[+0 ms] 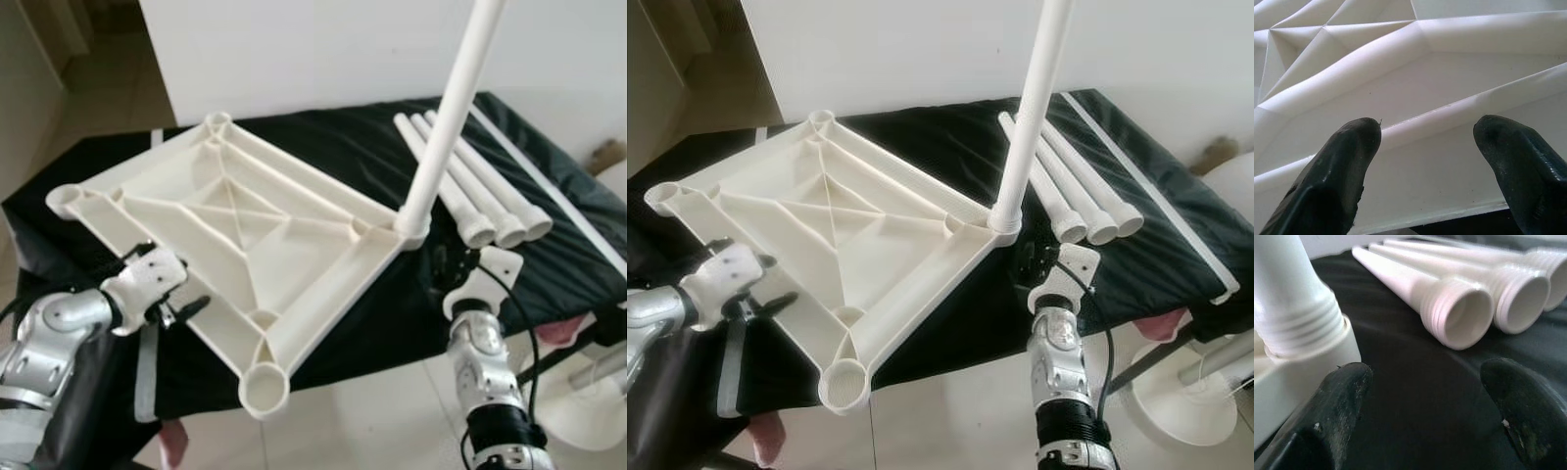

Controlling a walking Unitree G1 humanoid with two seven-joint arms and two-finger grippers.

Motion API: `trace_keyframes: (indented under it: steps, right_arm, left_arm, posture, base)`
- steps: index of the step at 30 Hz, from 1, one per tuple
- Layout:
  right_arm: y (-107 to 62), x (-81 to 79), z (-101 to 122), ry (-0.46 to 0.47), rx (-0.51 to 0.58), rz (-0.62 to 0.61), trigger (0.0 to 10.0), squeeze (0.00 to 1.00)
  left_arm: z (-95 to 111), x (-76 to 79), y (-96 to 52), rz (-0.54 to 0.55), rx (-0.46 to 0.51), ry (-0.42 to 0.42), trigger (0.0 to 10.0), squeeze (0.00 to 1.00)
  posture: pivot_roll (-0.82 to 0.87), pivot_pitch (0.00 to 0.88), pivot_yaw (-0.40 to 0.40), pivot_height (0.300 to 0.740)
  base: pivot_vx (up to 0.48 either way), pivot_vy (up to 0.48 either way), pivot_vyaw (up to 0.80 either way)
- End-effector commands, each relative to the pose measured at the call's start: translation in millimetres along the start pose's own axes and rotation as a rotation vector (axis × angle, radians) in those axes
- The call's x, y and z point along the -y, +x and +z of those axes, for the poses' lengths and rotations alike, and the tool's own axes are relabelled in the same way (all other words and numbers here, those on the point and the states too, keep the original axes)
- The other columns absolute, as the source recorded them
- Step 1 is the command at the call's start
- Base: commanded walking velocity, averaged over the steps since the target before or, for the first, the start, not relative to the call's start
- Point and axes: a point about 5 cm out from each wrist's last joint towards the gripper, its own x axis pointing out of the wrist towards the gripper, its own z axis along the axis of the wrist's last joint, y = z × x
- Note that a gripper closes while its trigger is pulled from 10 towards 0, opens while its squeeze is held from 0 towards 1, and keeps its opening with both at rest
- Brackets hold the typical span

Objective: Building children table

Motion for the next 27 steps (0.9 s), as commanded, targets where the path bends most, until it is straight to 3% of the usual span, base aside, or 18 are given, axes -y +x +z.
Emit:
trace_keyframes:
  steps: [1, 13, 17, 27]
  right_arm:
    - [-0.5, -6.1, -7.9, 0.007, -0.053, 0.018, 10.0, 0.00]
    - [20.7, -33.1, -3.7, -0.011, -0.168, 0.219, 10.0, 0.00]
    - [29.2, -49.2, -2.2, -0.102, -0.217, 0.360, 10.0, 0.00]
    - [45.7, -63.0, 5.8, -0.182, -0.227, 0.449, 10.0, 0.00]
  left_arm:
    - [-13.2, 15.2, 2.5, -0.077, -0.072, -0.001, 10.0, 0.00]
    - [-8.0, 29.7, 7.4, -0.122, -0.058, 0.020, 10.0, 0.00]
    - [-1.6, 39.4, 12.2, -0.155, -0.027, 0.018, 10.0, 0.00]
    - [13.1, 57.4, 29.4, -0.219, 0.031, 0.028, 10.0, 0.00]
  posture:
    - [0.07, 0.039, -0.040, 0.740]
    - [0.08, 0.034, -0.037, 0.740]
    - [0.08, 0.033, -0.036, 0.740]
    - [0.09, 0.037, -0.038, 0.740]
  base:
    - [0.000, 0.000, 0.00]
    - [0.000, 0.000, 0.00]
    - [0.000, 0.000, 0.00]
    - [0.000, 0.000, 0.00]
